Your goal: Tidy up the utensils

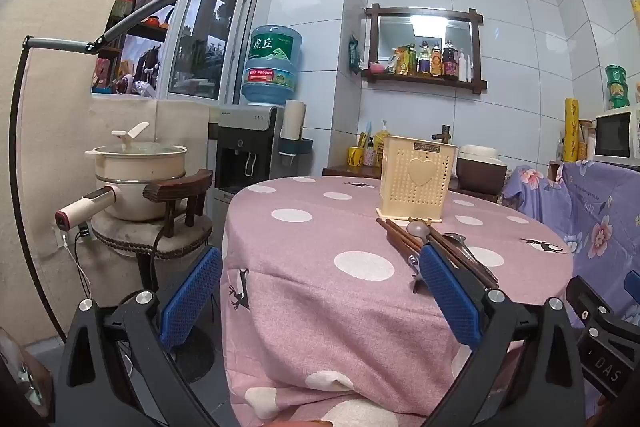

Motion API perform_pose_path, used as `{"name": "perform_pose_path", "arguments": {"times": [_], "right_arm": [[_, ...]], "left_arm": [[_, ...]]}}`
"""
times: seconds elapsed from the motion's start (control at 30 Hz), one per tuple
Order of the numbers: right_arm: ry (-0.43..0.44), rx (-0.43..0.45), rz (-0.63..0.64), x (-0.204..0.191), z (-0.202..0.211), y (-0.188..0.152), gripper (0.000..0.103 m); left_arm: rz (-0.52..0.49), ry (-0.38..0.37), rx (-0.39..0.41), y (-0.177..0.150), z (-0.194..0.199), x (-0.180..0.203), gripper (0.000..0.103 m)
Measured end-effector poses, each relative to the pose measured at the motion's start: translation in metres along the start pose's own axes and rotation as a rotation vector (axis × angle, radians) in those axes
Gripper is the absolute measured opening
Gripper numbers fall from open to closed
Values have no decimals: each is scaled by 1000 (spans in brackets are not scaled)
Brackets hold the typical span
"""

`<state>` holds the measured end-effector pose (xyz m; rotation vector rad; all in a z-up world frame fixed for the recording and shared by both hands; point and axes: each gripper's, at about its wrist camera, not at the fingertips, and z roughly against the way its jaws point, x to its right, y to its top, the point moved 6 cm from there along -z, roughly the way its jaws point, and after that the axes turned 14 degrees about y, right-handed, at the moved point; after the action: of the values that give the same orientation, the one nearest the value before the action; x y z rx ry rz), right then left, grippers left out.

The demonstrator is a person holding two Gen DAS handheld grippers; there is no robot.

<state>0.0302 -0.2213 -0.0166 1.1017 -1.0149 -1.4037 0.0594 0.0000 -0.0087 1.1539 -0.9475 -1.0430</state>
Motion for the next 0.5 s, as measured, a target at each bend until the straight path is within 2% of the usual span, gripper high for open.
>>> {"name": "perform_pose_path", "arguments": {"times": [0.5], "right_arm": [[1, -6, -2, 0, -1, 0, 98]], "left_arm": [[-2, 1, -8, -1, 1, 0, 98]]}}
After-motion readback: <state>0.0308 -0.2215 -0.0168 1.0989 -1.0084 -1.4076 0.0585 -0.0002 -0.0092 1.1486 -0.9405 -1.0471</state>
